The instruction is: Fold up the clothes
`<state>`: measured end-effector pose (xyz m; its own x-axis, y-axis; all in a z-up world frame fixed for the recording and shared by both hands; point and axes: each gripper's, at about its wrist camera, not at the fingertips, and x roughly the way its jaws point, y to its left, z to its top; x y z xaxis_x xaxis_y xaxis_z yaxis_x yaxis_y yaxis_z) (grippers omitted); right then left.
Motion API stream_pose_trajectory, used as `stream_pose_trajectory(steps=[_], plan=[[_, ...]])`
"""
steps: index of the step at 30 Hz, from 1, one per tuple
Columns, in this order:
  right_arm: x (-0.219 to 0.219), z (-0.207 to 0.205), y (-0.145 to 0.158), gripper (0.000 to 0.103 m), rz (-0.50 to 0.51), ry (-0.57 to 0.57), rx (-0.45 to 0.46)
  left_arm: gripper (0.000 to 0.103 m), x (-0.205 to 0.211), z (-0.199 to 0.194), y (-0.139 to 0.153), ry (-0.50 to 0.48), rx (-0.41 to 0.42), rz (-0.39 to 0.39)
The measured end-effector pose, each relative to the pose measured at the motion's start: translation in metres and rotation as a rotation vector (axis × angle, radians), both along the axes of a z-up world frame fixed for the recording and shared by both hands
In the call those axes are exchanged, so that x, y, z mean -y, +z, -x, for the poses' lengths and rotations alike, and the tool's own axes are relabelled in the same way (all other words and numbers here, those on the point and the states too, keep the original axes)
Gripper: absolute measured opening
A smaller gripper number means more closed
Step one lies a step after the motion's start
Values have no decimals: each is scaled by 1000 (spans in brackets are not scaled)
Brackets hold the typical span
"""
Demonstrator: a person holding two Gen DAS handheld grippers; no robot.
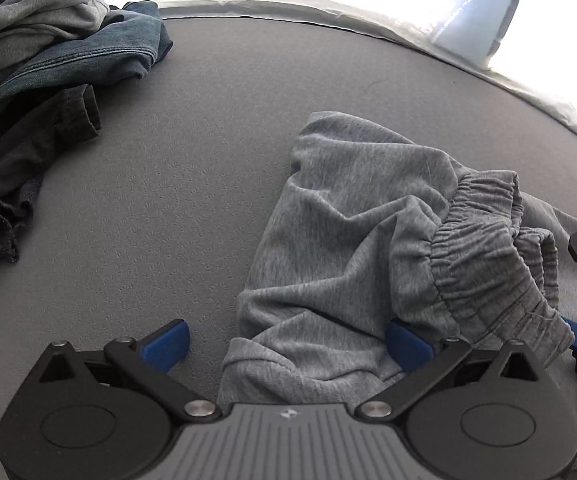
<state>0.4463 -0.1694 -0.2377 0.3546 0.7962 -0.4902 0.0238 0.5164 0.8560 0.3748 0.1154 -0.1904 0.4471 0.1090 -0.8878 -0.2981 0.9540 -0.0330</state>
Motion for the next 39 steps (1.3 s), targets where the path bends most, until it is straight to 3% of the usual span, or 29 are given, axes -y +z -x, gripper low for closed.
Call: stream_pose_trajectory(steps=[5, 7, 8, 9, 10, 12, 16, 20, 24, 29, 33, 39], plan=[[-40, -4, 12, 86, 104, 141, 89, 103, 0, -1, -2, -1, -1, -3], [-57, -3, 14, 81, 173, 184, 134, 103, 0, -2, -3, -1, 3, -5], [-61, -2, 14, 56, 205, 185, 148, 103, 0, -2, -3, -1, 3, -4], [-66, -2, 14, 24, 236, 187, 162, 103, 0, -2, -3, -1, 4, -2], [-67, -3, 14, 21, 254, 182, 165, 103, 0, -2, -2, -3, 4, 0], [-63, -2, 15, 20, 251, 172, 179, 103, -2, -2, -1, -7, 3, 14], [-48, 10, 36, 19, 298, 172, 306, 101, -13, 4, 15, 41, 74, 87], [-20, 27, 59, 19, 312, 130, 405, 101, -8, 10, 35, 43, 149, 52], [23, 41, 72, 19, 361, 70, 450, 101, 12, 9, 33, -6, 130, 4], [90, 58, 59, 19, 419, -77, 367, 102, 57, 12, 3, -152, 38, -87], [111, 64, 25, 29, 511, -104, 240, 103, 78, 14, -2, -203, 48, -162], [118, 65, 16, 41, 513, -121, 237, 103, 63, 11, -6, -134, 23, -67]])
